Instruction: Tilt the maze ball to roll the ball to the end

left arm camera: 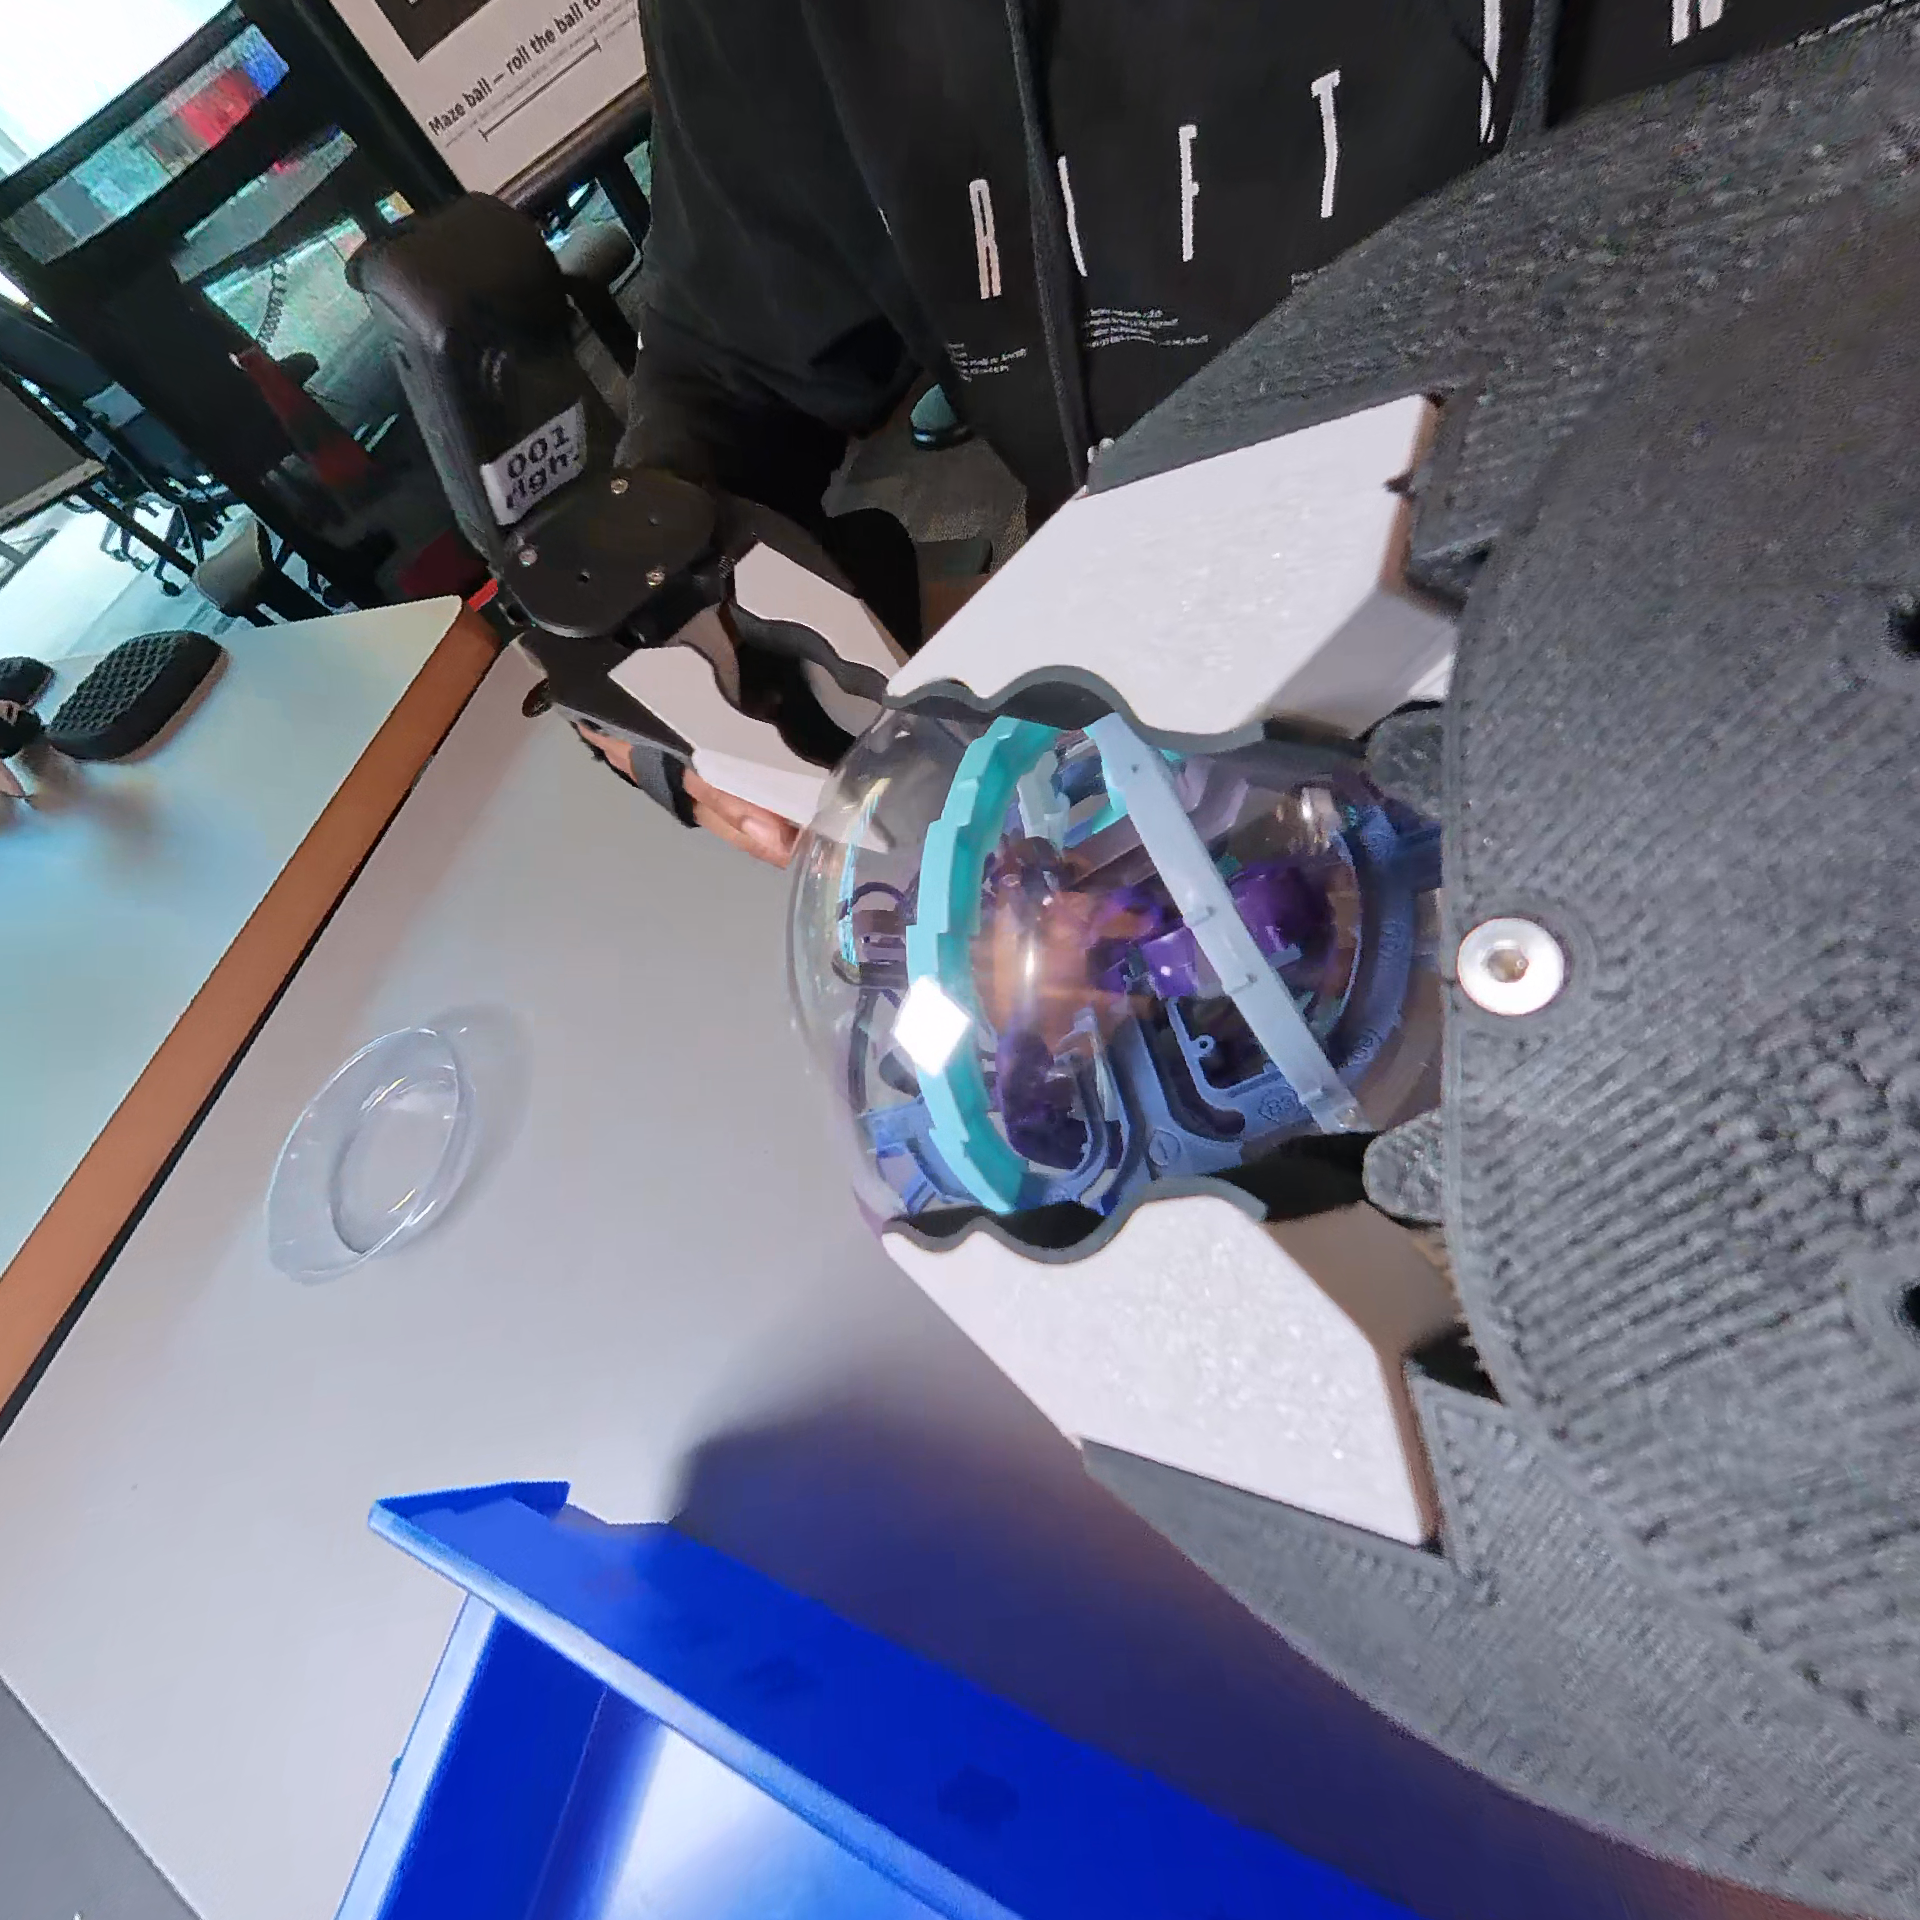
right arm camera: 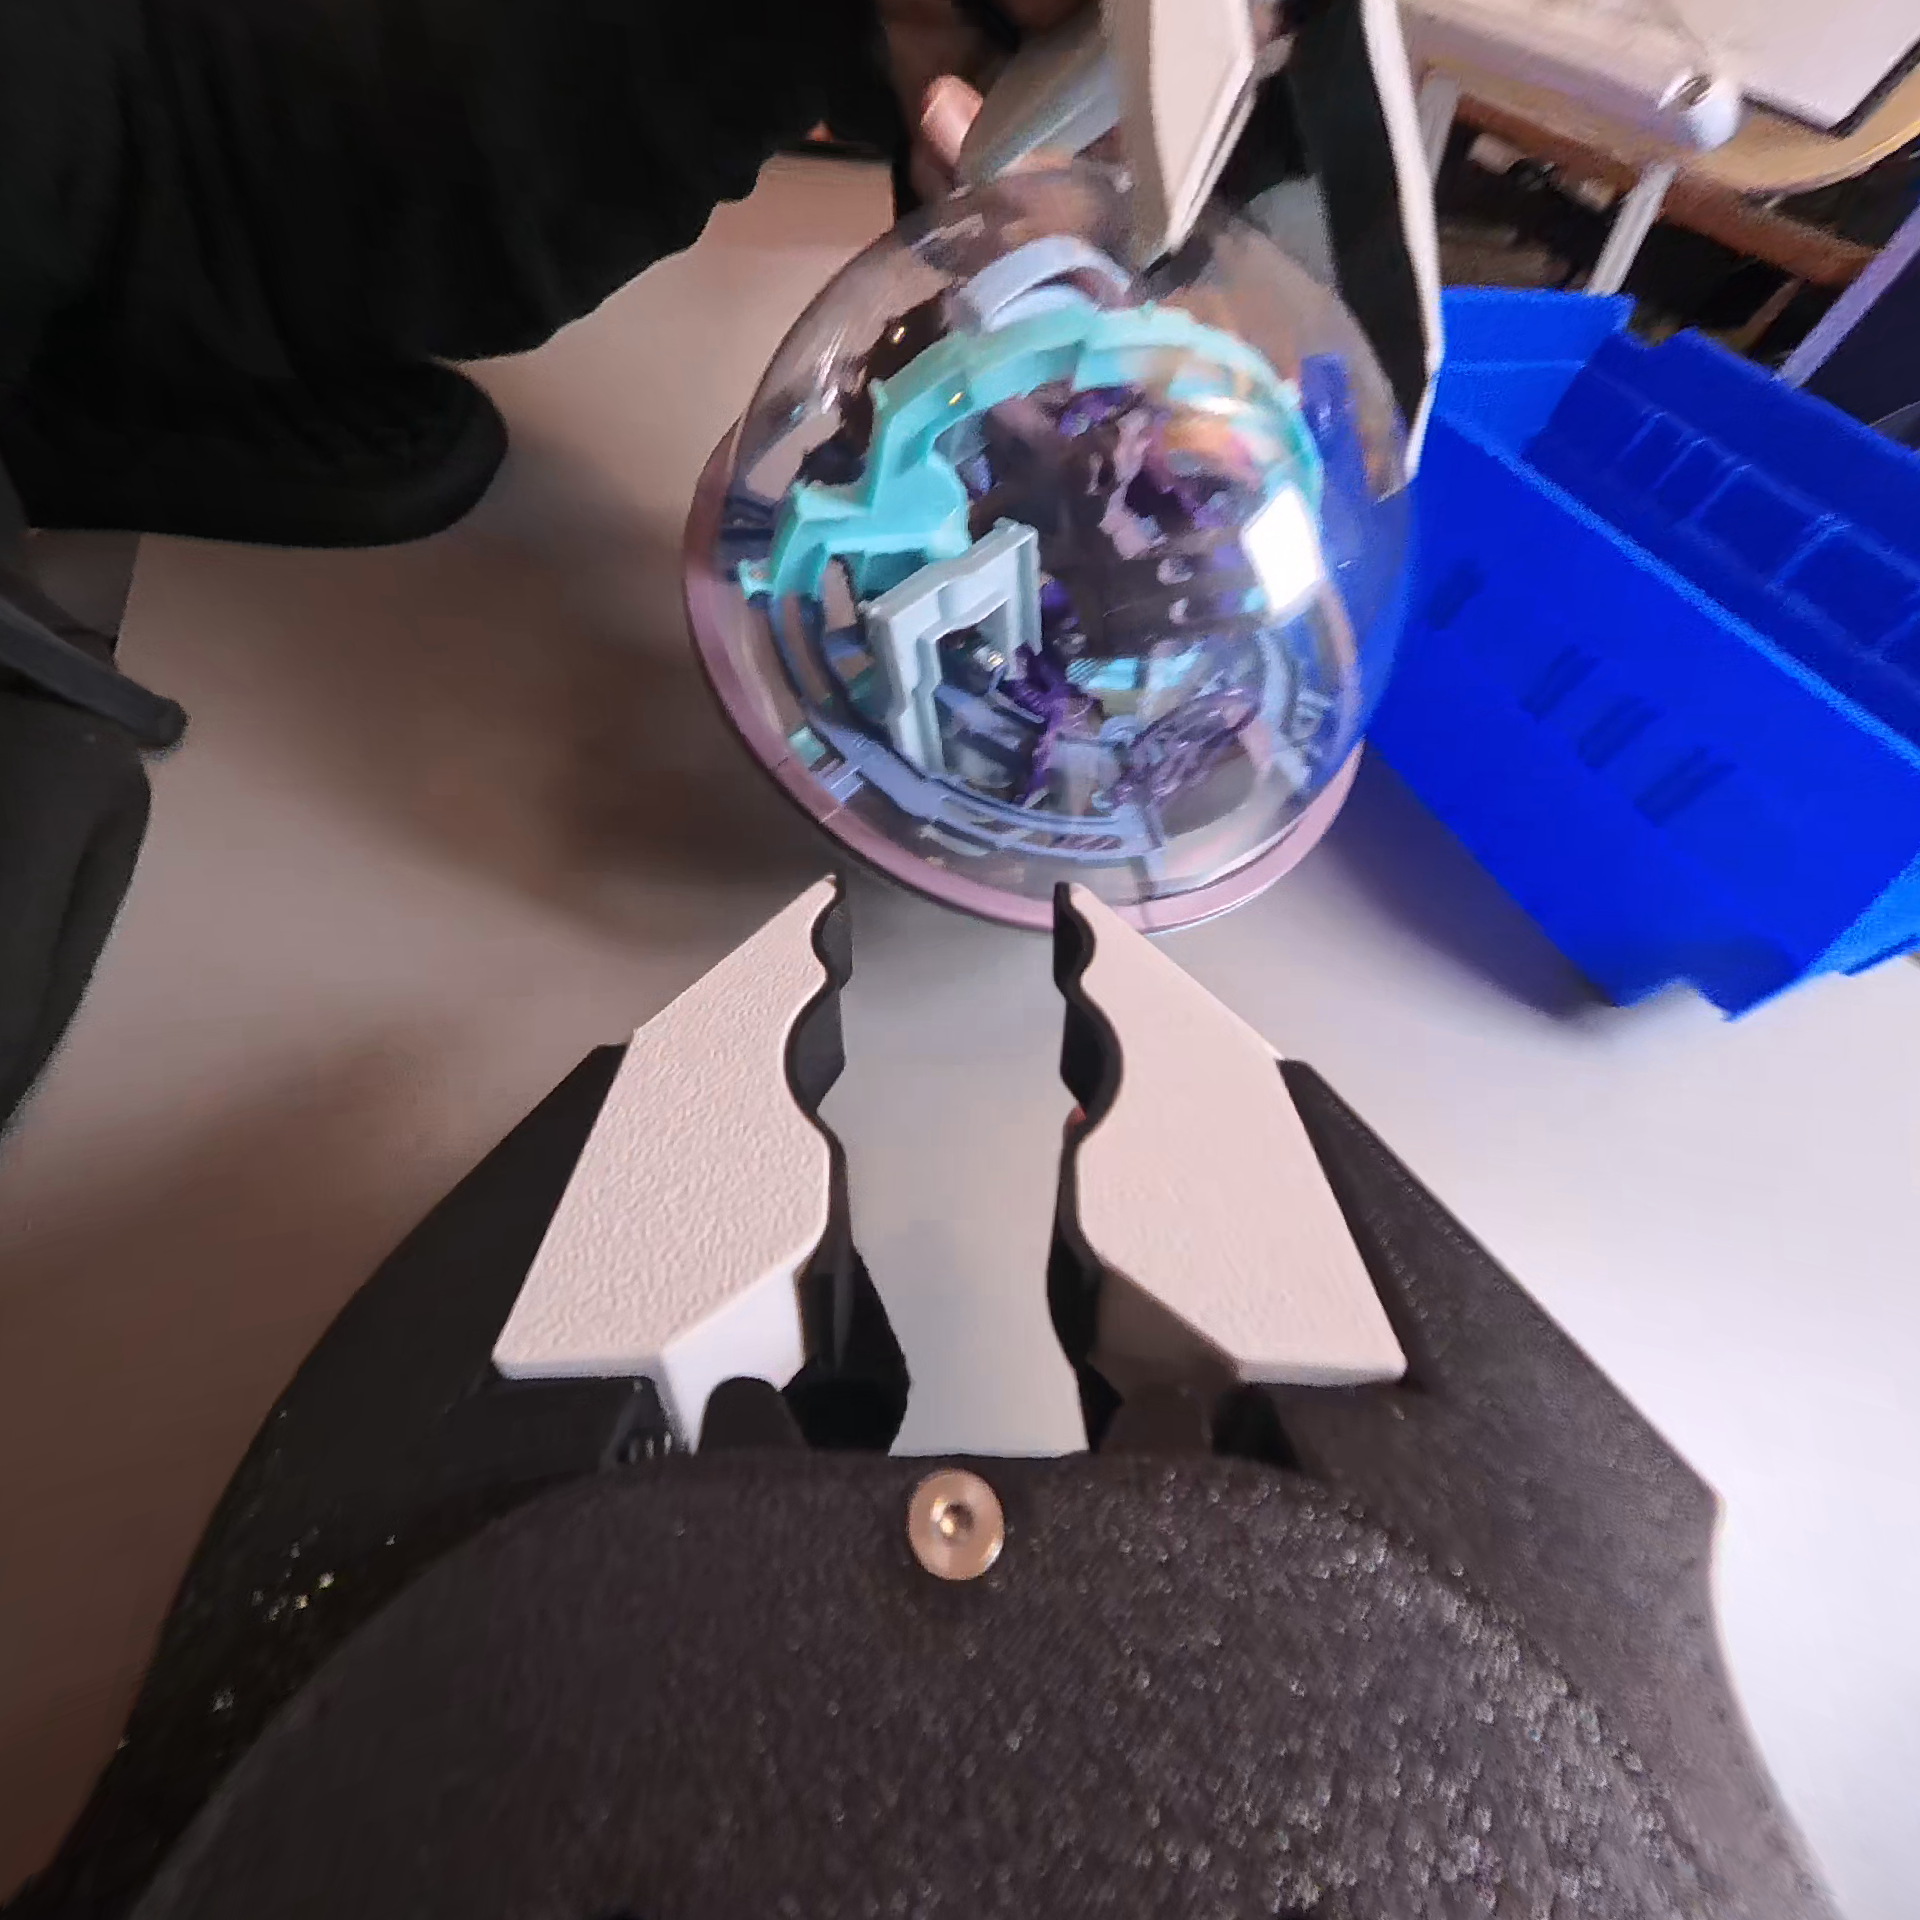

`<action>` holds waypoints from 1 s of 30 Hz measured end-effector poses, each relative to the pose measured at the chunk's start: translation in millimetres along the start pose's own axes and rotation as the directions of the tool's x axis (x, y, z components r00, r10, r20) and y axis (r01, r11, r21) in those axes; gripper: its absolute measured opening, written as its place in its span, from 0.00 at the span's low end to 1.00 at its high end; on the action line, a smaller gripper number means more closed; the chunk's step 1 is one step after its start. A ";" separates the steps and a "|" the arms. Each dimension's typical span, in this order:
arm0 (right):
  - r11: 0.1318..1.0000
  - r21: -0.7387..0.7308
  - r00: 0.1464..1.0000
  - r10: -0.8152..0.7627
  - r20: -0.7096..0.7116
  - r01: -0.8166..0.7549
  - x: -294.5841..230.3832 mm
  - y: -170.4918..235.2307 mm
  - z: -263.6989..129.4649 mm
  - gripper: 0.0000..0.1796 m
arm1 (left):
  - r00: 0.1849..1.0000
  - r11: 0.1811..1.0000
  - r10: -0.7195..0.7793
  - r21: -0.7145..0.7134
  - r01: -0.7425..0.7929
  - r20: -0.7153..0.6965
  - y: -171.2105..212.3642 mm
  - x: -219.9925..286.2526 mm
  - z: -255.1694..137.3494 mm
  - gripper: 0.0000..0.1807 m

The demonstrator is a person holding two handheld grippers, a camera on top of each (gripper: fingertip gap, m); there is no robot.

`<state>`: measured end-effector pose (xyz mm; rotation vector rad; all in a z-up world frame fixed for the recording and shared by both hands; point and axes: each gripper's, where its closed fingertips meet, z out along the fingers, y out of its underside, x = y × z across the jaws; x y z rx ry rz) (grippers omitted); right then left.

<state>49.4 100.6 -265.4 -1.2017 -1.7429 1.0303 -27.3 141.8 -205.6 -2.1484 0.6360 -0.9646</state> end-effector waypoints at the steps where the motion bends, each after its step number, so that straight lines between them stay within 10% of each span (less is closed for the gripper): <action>1: 1.000 0.011 1.000 -0.007 -0.017 0.007 4.6 -2.8 -2.1 0.22 | 1.000 1.000 0.001 0.000 -0.001 -0.001 -1.0 -0.6 1.0 0.52; 19: 0.815 -0.223 0.740 -0.579 -0.342 0.534 -4.8 -12.6 9.2 0.11 | 0.997 0.996 -0.070 0.062 0.068 0.041 -13.0 -16.2 1.7 0.49; 25: 0.792 -0.313 0.666 -0.610 -0.429 0.524 2.7 -5.6 14.6 0.05 | 0.992 0.995 -0.079 0.071 0.073 0.094 -17.2 -21.1 3.3 0.49; 30: 0.871 -0.261 0.773 -0.489 -0.404 0.415 8.7 5.7 14.2 0.05 | 0.995 0.996 -0.022 0.092 0.014 0.094 -20.0 -15.1 -0.4 0.49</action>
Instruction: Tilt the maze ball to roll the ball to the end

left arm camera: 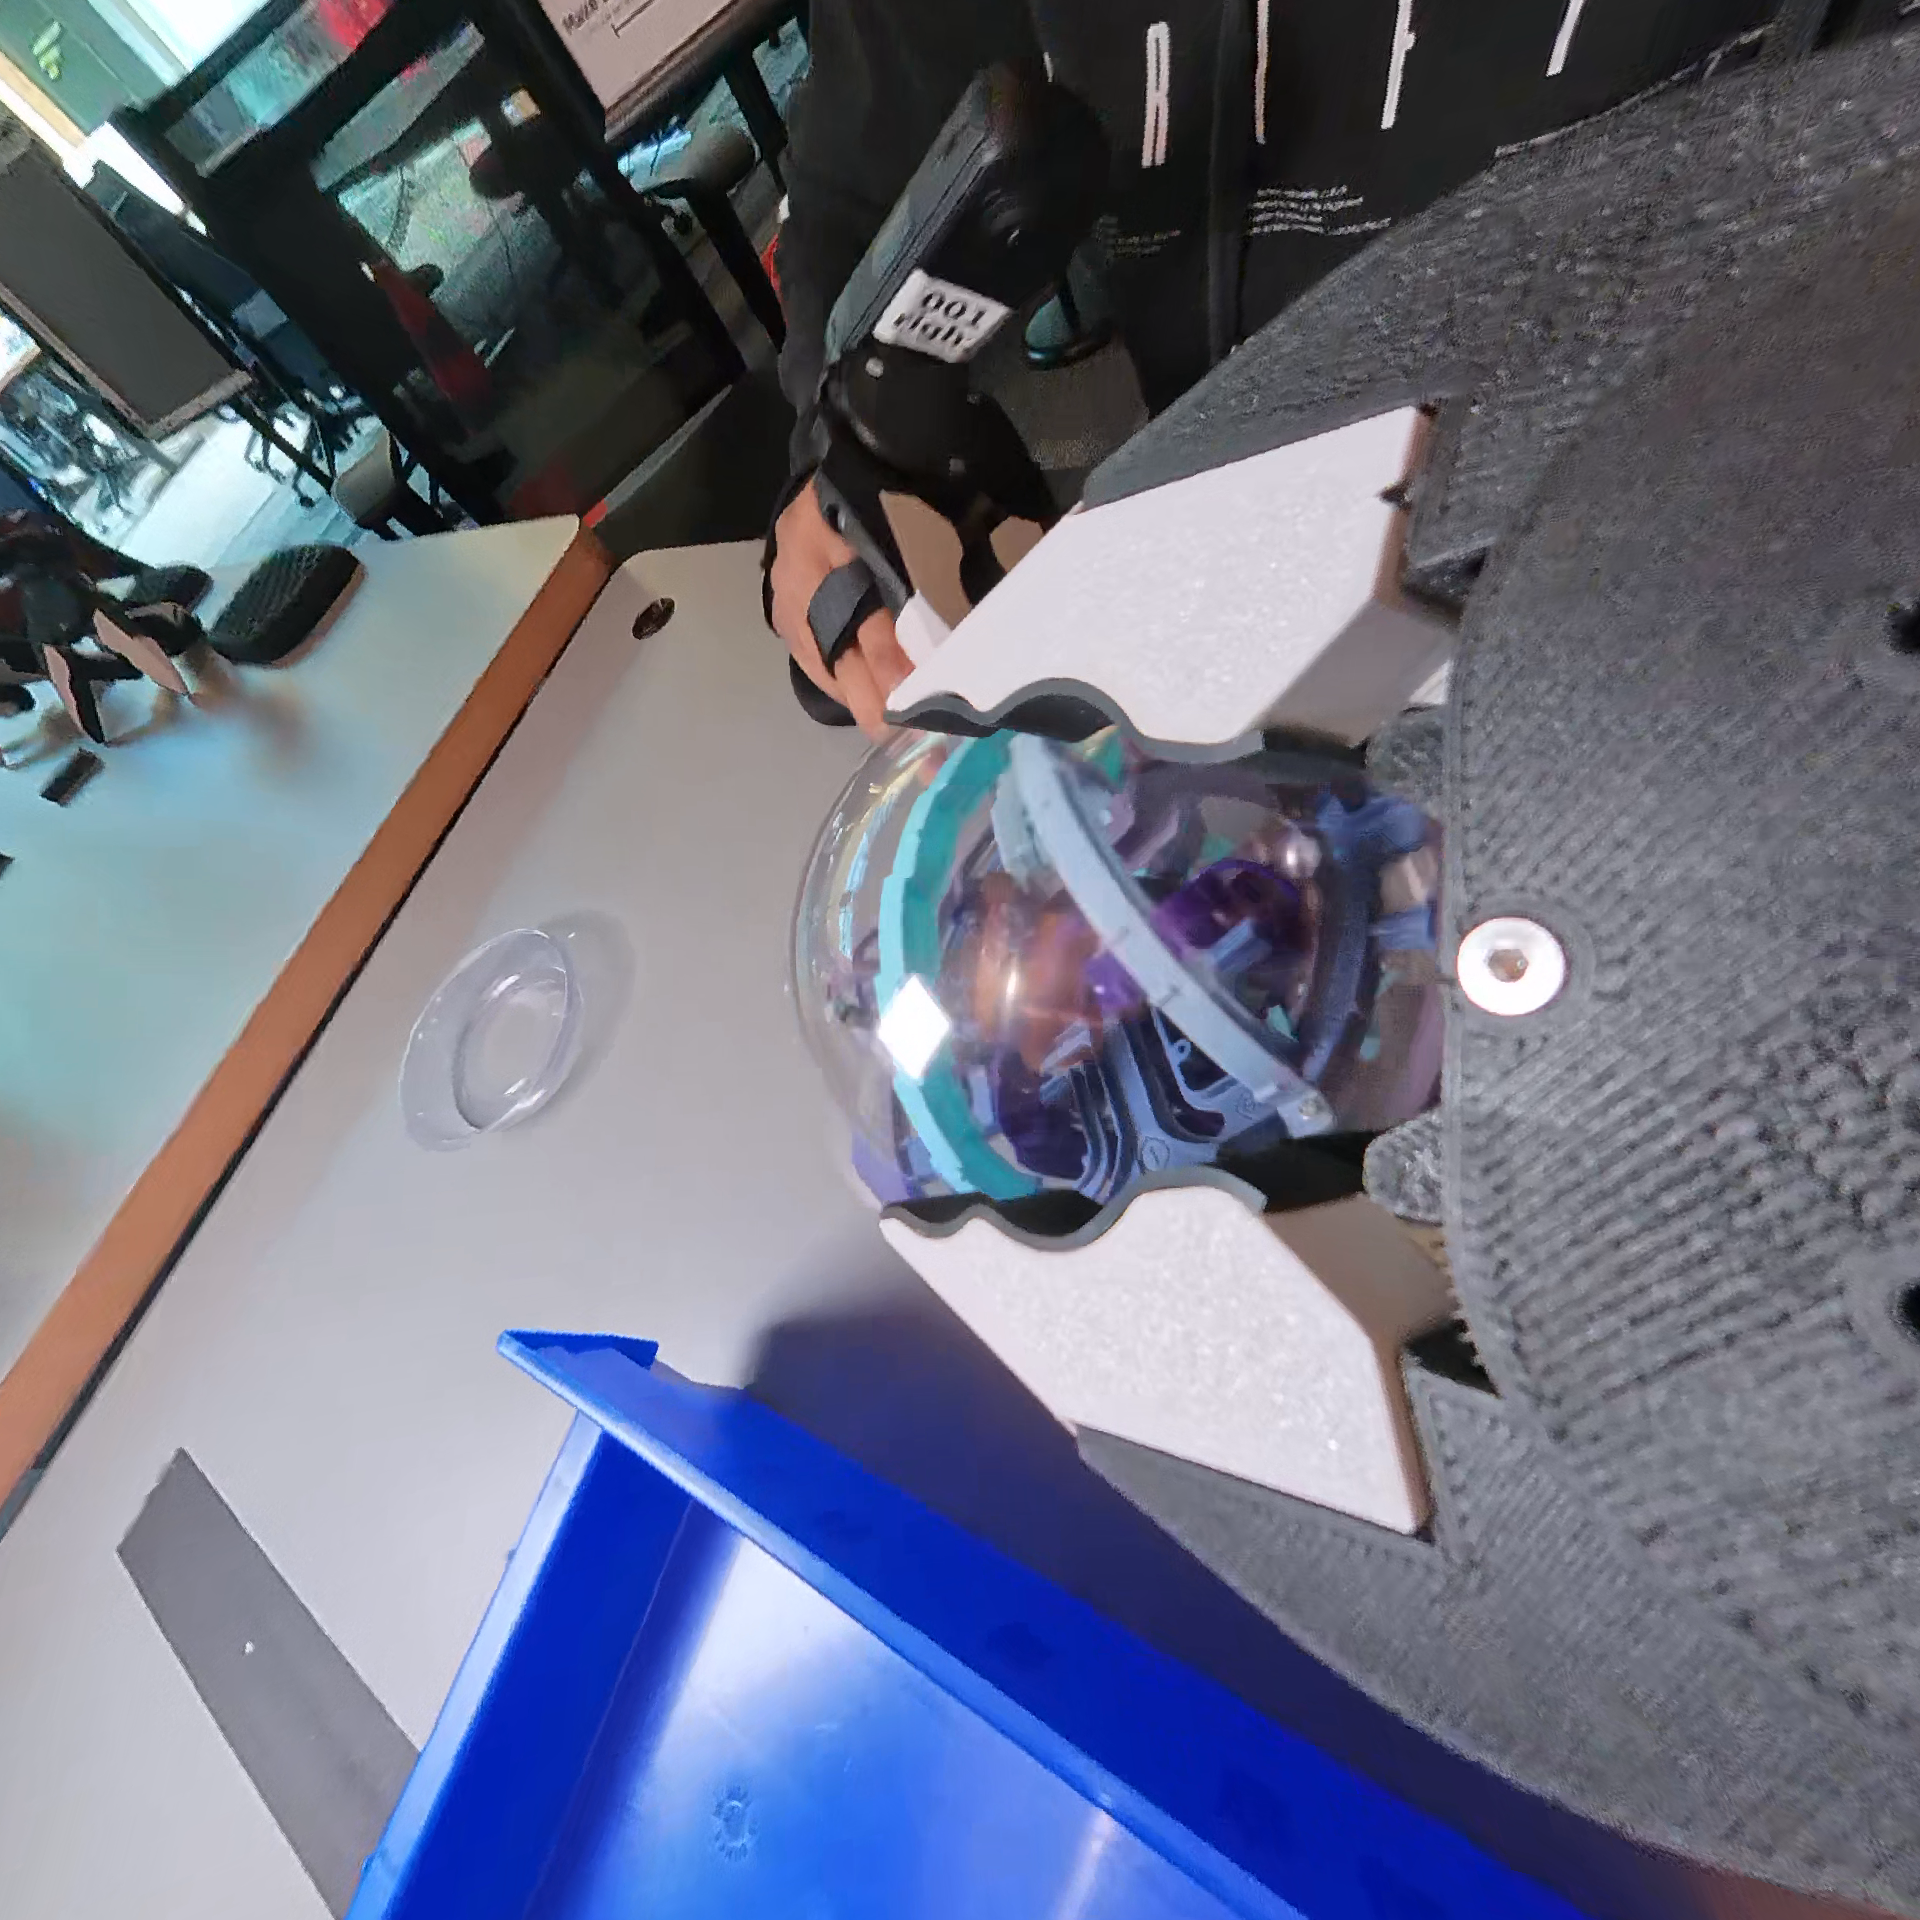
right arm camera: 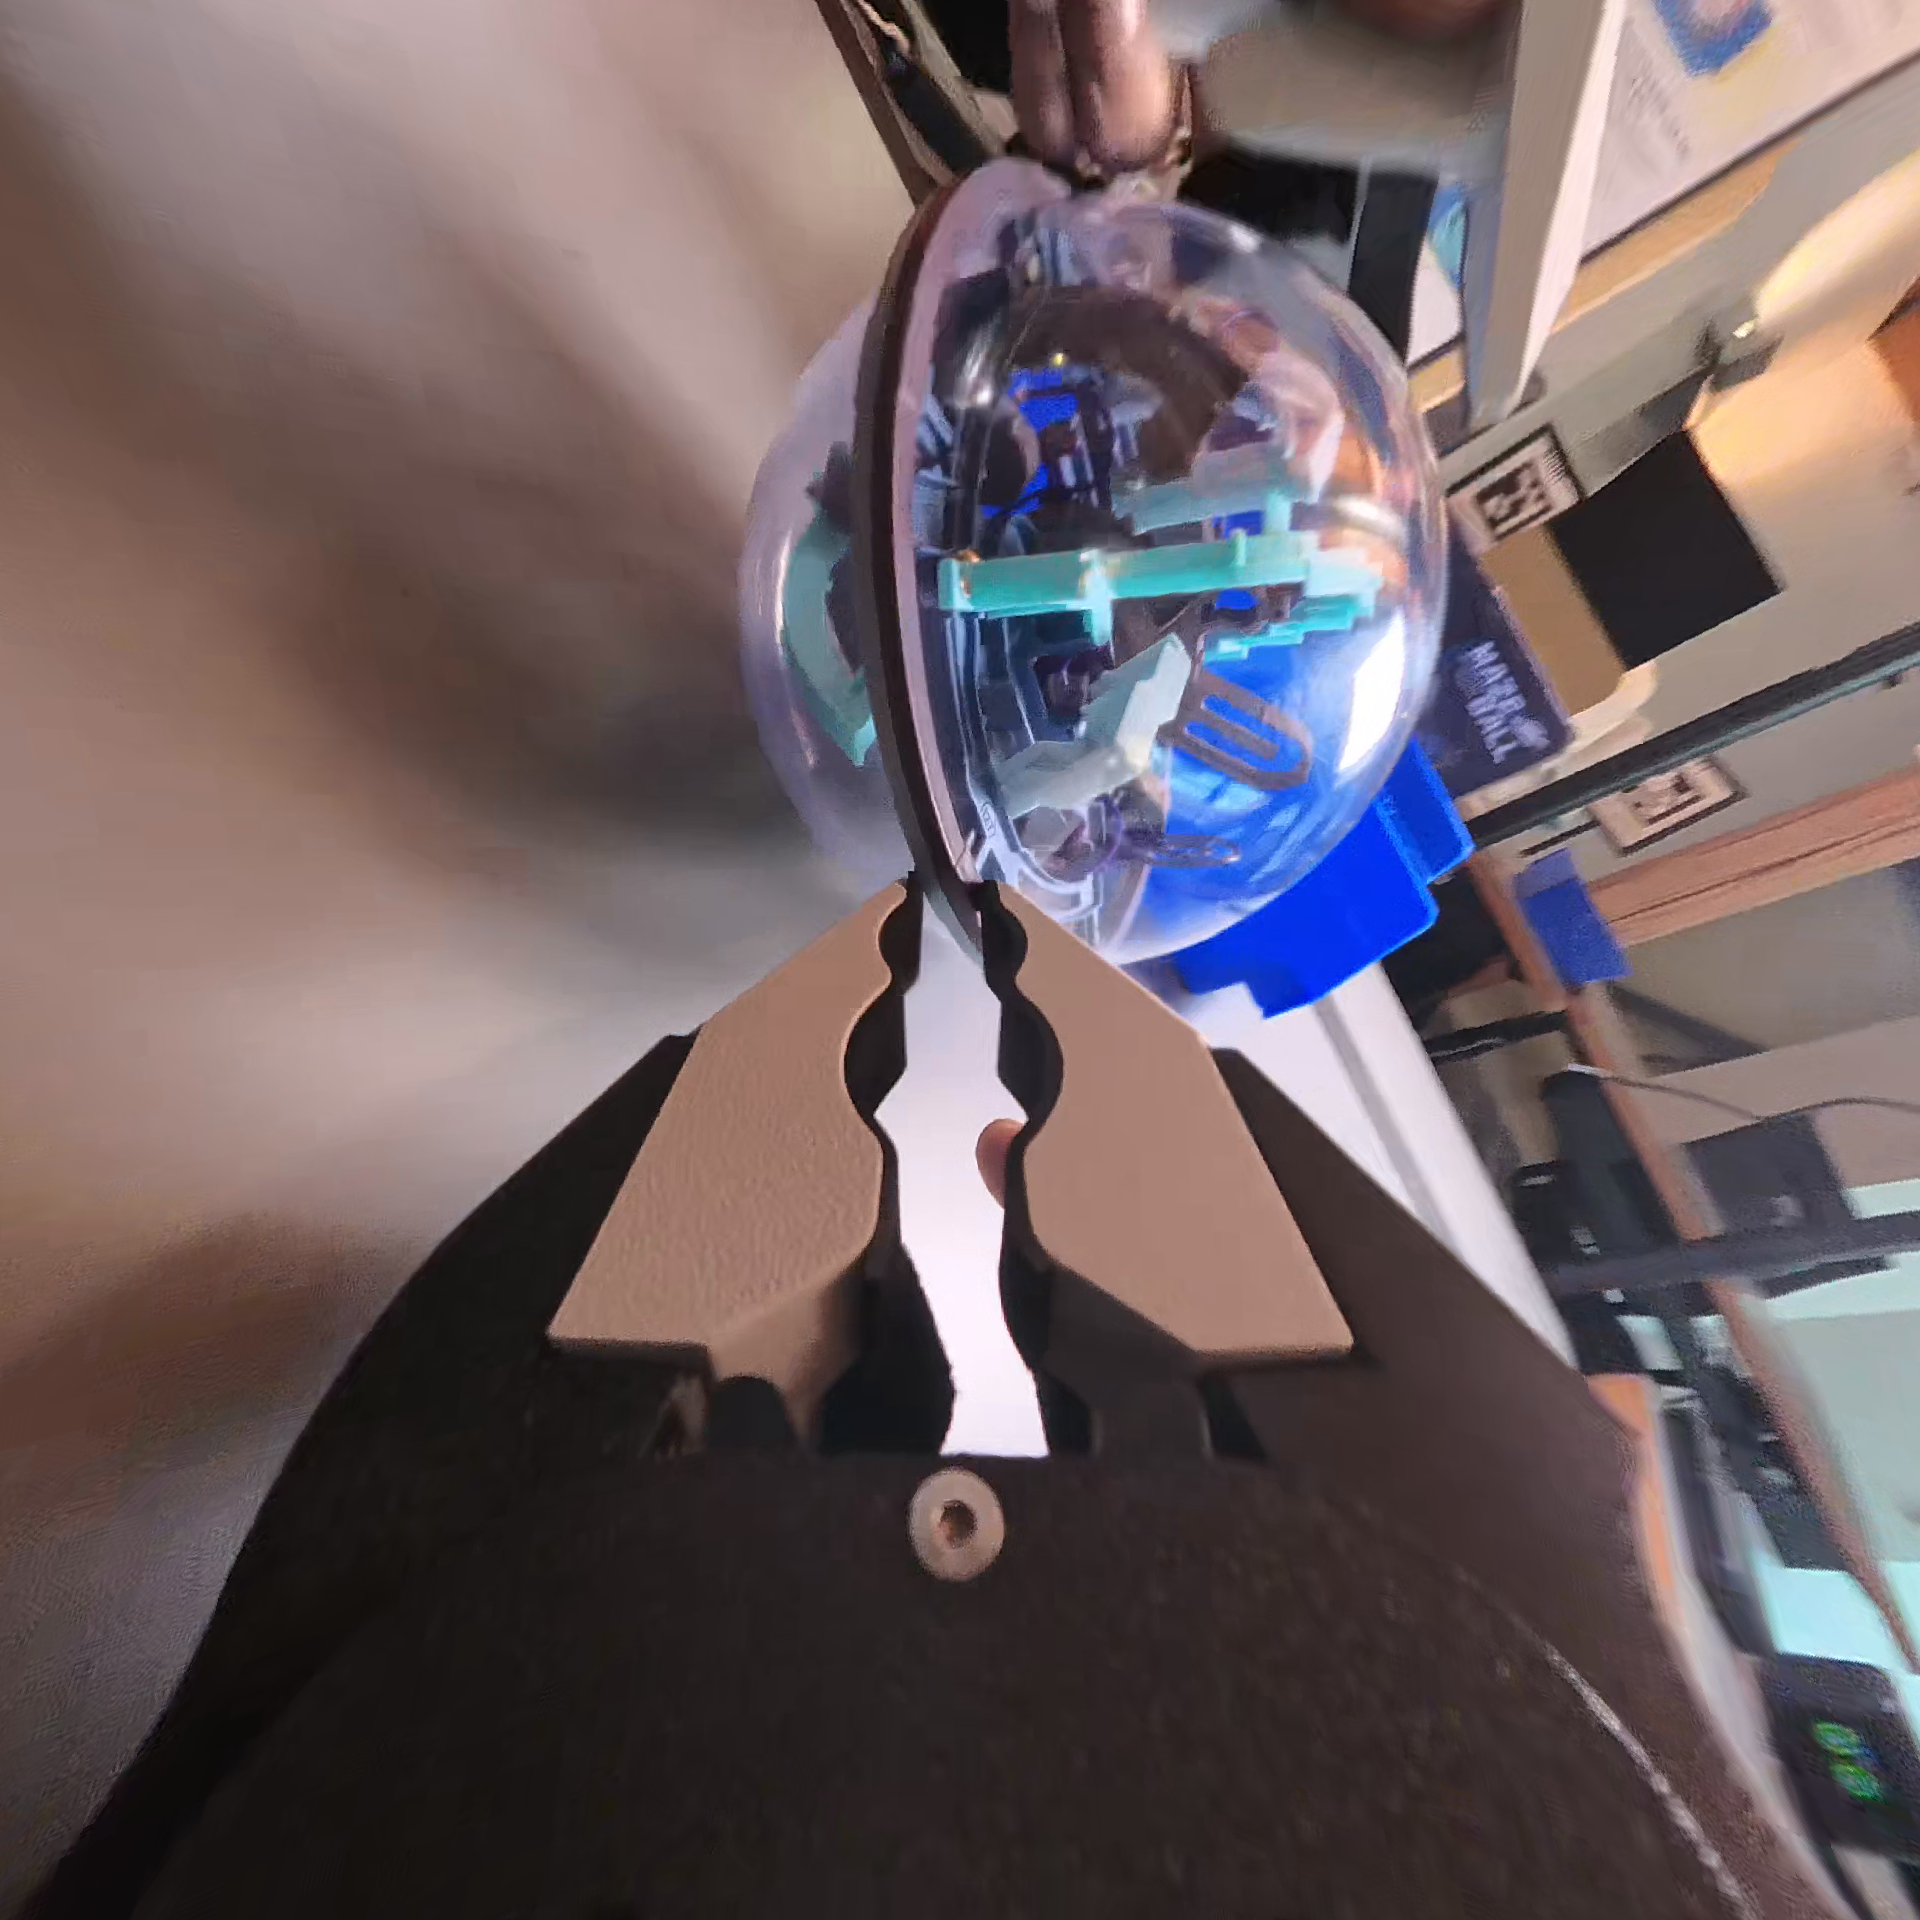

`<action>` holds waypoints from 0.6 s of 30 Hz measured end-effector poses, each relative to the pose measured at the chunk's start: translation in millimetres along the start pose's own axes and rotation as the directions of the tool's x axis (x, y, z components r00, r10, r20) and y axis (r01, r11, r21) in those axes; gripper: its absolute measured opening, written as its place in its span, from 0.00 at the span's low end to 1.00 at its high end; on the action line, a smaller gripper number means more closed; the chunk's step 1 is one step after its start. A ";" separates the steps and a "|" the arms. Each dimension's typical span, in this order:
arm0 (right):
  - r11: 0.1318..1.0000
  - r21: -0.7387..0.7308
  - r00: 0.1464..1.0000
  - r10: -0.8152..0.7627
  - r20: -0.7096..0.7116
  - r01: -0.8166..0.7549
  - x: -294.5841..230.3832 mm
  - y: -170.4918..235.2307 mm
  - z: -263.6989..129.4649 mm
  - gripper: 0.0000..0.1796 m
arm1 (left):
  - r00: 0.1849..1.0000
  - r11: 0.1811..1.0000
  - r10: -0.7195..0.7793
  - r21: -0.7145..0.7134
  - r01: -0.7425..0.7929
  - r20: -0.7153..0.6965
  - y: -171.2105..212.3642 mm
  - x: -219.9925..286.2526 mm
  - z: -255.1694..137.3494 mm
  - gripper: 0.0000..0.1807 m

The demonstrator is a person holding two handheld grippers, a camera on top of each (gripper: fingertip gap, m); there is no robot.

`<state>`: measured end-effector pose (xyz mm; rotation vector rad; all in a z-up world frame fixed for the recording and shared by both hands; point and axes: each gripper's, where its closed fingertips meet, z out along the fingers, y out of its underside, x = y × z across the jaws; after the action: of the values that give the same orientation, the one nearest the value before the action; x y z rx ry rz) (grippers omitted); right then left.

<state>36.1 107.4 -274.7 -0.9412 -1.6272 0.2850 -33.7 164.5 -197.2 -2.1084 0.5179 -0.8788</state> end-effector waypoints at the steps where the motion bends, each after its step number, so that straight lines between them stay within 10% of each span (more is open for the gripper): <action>1: 0.999 -0.001 0.999 0.036 0.019 -0.036 -0.1 2.6 -0.2 0.04 | 1.000 1.000 0.013 0.018 -0.013 -0.019 -2.1 4.5 -4.0 0.49; 18: 0.995 0.032 0.986 0.094 0.140 -0.100 -18.5 2.0 -3.7 0.00 | 0.948 0.948 0.319 -0.001 -0.319 0.014 38.3 15.0 -6.9 0.77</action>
<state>40.3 94.6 -288.0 -0.9906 -1.6982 0.4560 -31.2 128.3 -217.9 -1.9541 0.8239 -0.6766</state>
